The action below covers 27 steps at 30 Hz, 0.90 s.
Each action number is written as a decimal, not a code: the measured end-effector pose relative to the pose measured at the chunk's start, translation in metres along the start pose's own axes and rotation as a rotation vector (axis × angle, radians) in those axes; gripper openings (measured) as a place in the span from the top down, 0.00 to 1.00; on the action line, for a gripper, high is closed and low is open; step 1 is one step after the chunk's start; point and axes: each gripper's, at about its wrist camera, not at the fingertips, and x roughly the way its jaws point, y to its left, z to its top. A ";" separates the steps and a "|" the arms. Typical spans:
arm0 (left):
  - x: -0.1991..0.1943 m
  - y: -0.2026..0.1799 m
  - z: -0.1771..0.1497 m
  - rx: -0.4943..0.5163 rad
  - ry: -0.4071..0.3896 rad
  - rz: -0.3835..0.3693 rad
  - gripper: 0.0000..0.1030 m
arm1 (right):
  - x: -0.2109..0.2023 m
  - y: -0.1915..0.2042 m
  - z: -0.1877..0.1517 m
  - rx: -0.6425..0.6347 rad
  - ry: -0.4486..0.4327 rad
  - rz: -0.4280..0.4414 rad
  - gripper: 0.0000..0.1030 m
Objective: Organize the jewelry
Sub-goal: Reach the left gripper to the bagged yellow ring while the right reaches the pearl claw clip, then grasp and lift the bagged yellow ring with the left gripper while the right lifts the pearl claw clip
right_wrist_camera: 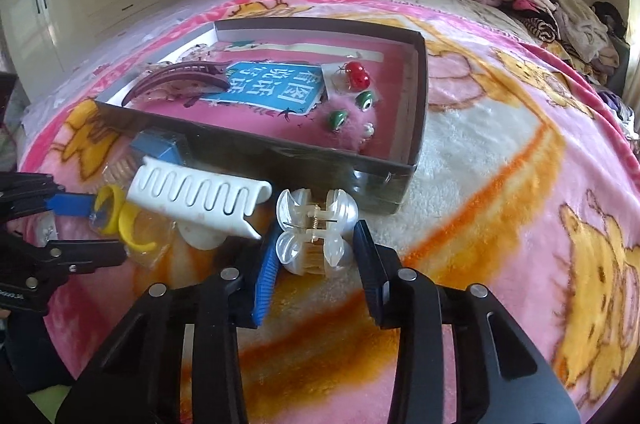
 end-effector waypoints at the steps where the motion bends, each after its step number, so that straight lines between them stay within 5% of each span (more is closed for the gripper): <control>1: 0.001 -0.001 0.002 -0.002 0.001 -0.004 0.47 | -0.001 -0.001 0.000 0.006 -0.001 0.008 0.68; 6: 0.007 -0.009 0.007 -0.005 0.005 -0.013 0.35 | -0.005 -0.006 -0.004 0.039 -0.008 0.024 0.68; 14: 0.016 -0.021 0.013 0.024 0.019 0.015 0.36 | -0.014 -0.015 -0.011 0.076 -0.012 0.039 0.68; 21: 0.013 -0.030 0.003 0.084 0.031 0.037 0.56 | -0.027 -0.019 -0.018 0.101 -0.009 0.049 0.68; 27: 0.000 -0.031 -0.002 0.081 0.024 -0.016 0.75 | -0.040 -0.023 -0.023 0.127 -0.016 0.047 0.68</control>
